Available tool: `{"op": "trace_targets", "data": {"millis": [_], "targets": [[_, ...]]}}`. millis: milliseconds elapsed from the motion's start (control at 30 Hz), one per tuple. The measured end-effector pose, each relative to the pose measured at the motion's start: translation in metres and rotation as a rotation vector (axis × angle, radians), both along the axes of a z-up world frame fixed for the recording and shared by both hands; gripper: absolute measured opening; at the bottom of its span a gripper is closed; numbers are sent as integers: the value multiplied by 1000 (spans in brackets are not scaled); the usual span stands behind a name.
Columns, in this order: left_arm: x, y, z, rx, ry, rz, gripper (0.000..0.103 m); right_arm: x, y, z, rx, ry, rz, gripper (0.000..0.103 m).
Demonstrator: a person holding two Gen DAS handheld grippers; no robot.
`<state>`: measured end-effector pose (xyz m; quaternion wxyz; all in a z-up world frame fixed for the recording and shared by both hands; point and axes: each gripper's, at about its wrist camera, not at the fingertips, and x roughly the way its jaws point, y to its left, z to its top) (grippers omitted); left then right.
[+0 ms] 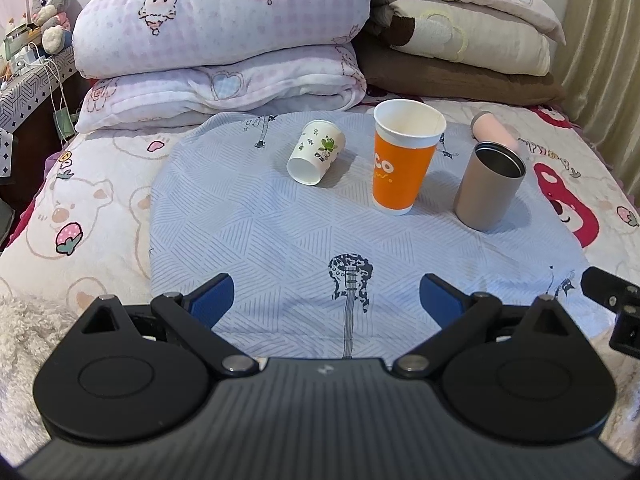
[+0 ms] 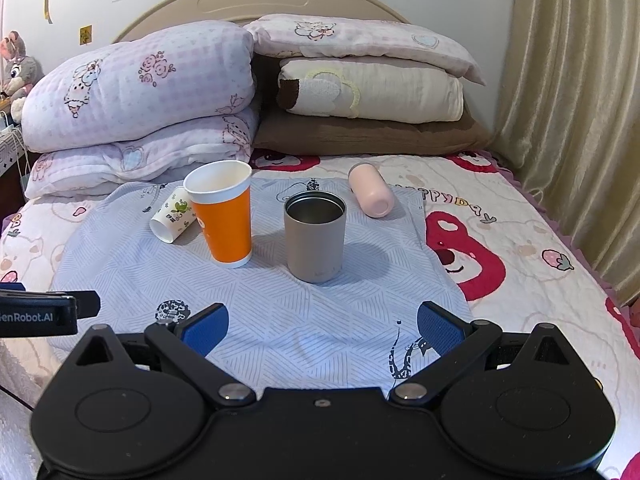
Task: Flip cup upright
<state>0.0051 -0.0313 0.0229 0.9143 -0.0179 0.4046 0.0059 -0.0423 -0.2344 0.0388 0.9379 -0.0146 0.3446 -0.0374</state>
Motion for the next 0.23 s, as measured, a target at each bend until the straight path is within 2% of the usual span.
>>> {"op": "trace_targets", "data": {"millis": [233], "targets": [[1,1,-1,-2,8,-5,101,1,0,0,1,1,1,102]]}}
